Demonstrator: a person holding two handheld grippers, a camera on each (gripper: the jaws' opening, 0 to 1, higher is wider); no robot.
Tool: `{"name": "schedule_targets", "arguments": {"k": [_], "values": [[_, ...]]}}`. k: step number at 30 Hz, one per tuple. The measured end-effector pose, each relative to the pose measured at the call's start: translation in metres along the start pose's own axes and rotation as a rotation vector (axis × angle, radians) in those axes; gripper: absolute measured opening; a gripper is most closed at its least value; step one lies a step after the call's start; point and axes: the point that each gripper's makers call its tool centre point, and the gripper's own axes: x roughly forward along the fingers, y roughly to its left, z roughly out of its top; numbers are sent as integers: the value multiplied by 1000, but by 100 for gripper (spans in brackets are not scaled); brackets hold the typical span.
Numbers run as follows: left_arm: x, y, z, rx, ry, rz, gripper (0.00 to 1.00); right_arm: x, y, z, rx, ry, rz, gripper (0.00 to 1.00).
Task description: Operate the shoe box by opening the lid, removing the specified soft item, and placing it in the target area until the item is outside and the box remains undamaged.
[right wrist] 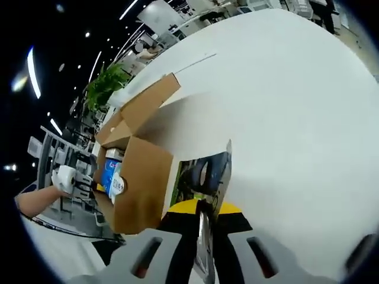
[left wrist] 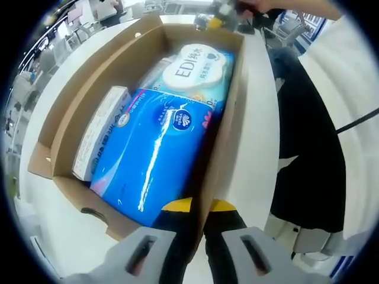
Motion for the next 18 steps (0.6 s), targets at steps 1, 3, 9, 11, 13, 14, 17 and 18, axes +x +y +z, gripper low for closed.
{"name": "schedule_targets", "arguments": {"k": [1,3,9,11,13,14,17,18], "values": [[0,0,0,0,1,0,5,0,-2,-1,-1,5,-5,4],[0,-1,0,1,-1,2,5,1,-7,-2,-14,13,-30,6],[-1,-1,-1,-3,2,0,5,7,-15,-3,-118,35,-69,5],[-1,-1,-1,-2,1,0,5,8,-15,-4,-129,42,-74,5],[-1,-1,-1,-2,1,0,5,10,-19,-6,-168,62,-102,5],[-1,-1,-1,-1,1,0,5,10,-21,-6,-178,61,-112,6],[-1,-1,-1,-2,3,4,5,10,-24,-5,-166,56,-128,10],[-1,-2,-1,-2,4,4,5,11,-27,-4,-158,54,-135,11]]}}
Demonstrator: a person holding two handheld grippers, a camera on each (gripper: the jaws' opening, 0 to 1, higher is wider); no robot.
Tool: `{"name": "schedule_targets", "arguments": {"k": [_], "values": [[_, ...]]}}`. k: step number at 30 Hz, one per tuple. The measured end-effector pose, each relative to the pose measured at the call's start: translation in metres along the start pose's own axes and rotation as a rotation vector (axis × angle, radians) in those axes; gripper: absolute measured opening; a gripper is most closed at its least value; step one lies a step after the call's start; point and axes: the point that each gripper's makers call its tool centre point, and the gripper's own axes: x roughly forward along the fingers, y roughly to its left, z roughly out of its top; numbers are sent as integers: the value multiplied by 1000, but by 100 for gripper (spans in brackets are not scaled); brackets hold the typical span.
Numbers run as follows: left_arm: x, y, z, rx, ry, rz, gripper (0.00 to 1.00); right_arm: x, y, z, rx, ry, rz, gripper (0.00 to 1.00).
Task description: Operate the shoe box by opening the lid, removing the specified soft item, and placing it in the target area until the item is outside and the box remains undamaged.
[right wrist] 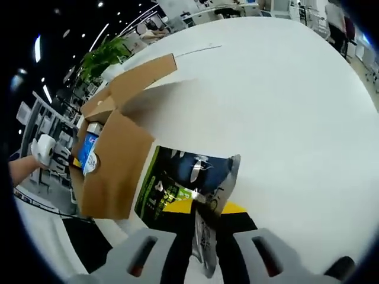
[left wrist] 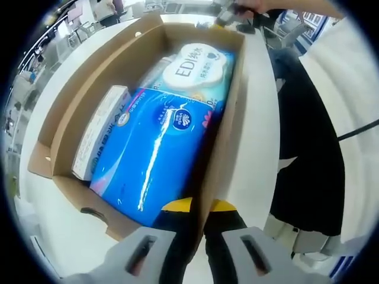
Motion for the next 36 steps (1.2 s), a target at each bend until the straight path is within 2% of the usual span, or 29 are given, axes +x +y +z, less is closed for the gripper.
{"name": "schedule_targets", "arguments": {"k": [4,7,9,11,13,14,15,18,21,24,26,28,30,32,34,36], "values": [[0,1,0,-2,1,-1,5,-2,0,-3,12,25,22,16],[0,1,0,-1,-1,0,5,-5,-13,-4,-51,29,-34,18],[0,0,0,0,-1,0,5,-7,-14,-3,-68,15,-36,20],[0,0,0,-2,-2,-2,5,-7,-19,-3,-63,15,-55,25],[0,1,0,-3,0,-4,5,-11,-21,-5,-47,15,-66,25],[0,1,0,-2,0,-4,5,-13,-22,-5,-38,9,-75,25],[0,1,0,-1,-1,-4,5,-18,-30,-2,-29,-23,-115,25],[-1,1,0,-2,0,-4,5,-29,-31,4,-35,-78,-141,25],[-1,0,0,-1,-1,4,5,-34,-20,6,-67,-95,-112,26],[-1,1,0,0,-2,3,5,-38,-13,9,-90,-117,-119,28],[-1,1,0,0,-1,0,5,-41,-3,18,-119,-185,-102,35],[-1,0,0,2,-2,-4,5,-38,10,14,-107,-191,-78,44],[-1,1,0,2,0,-3,5,-29,30,9,-146,-202,-30,46],[-1,1,0,2,0,-1,5,-20,38,4,-214,-199,-62,45],[-1,1,0,3,-1,0,5,-11,40,3,-265,-212,-108,49],[-1,1,0,2,-1,0,5,-5,44,4,-262,-229,-126,58]]}}
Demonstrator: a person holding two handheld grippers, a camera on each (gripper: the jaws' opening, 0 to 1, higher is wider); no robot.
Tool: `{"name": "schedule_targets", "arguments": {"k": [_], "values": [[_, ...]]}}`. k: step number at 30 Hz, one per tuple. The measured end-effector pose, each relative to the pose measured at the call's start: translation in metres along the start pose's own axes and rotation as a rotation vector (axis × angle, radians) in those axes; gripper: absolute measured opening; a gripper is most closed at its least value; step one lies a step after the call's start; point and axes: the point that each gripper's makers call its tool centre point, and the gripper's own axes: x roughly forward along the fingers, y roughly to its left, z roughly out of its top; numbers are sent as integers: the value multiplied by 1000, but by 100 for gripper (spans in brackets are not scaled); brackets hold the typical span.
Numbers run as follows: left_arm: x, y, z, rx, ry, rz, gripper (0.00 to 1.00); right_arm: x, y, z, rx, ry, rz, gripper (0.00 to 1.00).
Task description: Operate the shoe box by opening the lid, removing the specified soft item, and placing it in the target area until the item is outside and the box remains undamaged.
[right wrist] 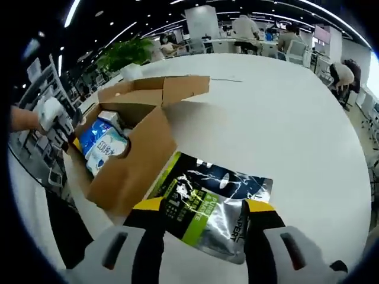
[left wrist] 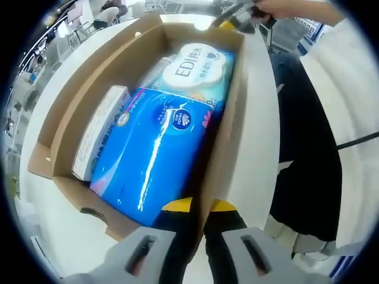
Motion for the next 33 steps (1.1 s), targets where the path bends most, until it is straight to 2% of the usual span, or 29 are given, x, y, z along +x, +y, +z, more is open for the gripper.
{"name": "schedule_targets", "arguments": {"k": [1,2,4,6,9,11,13,33], "values": [[0,0,0,1,0,0,5,1,-1,1,-4,-5,-16,62],[0,0,0,2,-2,0,5,3,-6,4,-23,-26,-66,66],[0,0,0,5,-3,1,5,7,-1,1,-32,-13,-57,62],[0,0,0,6,-2,1,5,13,4,-7,-49,34,-49,57],[0,0,0,6,-2,1,5,21,5,-9,-61,23,-59,58],[0,0,0,5,-1,-1,5,25,3,-21,-26,69,-66,58],[0,0,0,5,1,-2,5,24,4,-19,-44,42,-64,58],[1,1,1,9,-4,-2,5,20,7,-24,-70,29,-53,54]]}}
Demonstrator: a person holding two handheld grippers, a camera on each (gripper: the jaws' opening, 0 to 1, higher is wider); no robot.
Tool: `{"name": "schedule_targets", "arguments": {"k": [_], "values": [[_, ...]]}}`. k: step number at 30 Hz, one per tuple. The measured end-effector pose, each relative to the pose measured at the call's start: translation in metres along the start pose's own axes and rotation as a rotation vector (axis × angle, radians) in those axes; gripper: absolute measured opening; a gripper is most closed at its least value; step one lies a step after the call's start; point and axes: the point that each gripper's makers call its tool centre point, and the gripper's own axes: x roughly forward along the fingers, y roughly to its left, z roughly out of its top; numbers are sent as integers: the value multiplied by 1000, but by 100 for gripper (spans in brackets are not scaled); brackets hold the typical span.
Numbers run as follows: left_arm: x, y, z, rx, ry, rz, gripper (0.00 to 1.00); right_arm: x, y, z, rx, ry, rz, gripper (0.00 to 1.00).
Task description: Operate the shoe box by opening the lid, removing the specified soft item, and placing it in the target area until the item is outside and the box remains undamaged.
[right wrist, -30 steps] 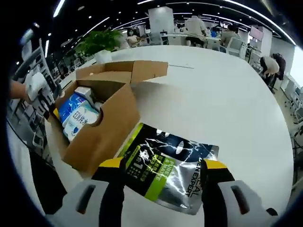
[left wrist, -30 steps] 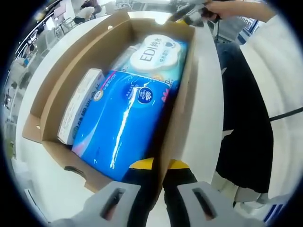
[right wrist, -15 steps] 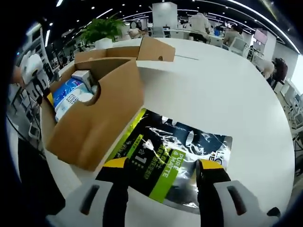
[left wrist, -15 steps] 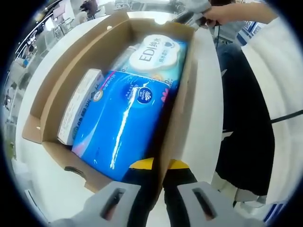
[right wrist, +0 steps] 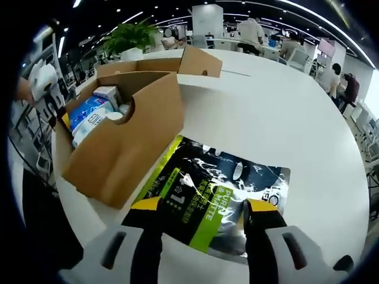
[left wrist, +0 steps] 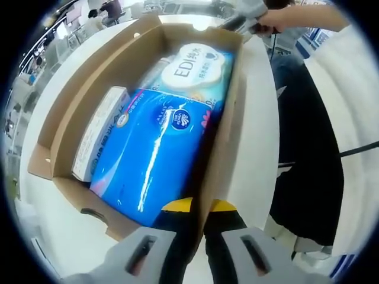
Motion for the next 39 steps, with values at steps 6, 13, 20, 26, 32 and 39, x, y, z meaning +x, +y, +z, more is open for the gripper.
{"name": "schedule_targets", "arguments": {"k": [6,13,20,26,32,39], "values": [[0,0,0,4,0,-2,5,1,-2,1,1,30,10,54],[0,0,0,3,-1,1,5,-17,-15,20,107,-41,-13,56],[0,0,1,6,-6,5,5,-6,-16,3,38,20,-66,57],[1,0,0,5,-7,5,5,-3,-14,-6,119,12,-96,56],[1,0,0,7,-7,6,5,-6,-11,-9,151,19,-124,56],[1,-1,0,4,-3,1,5,-12,-8,-1,217,14,-72,58]]}}
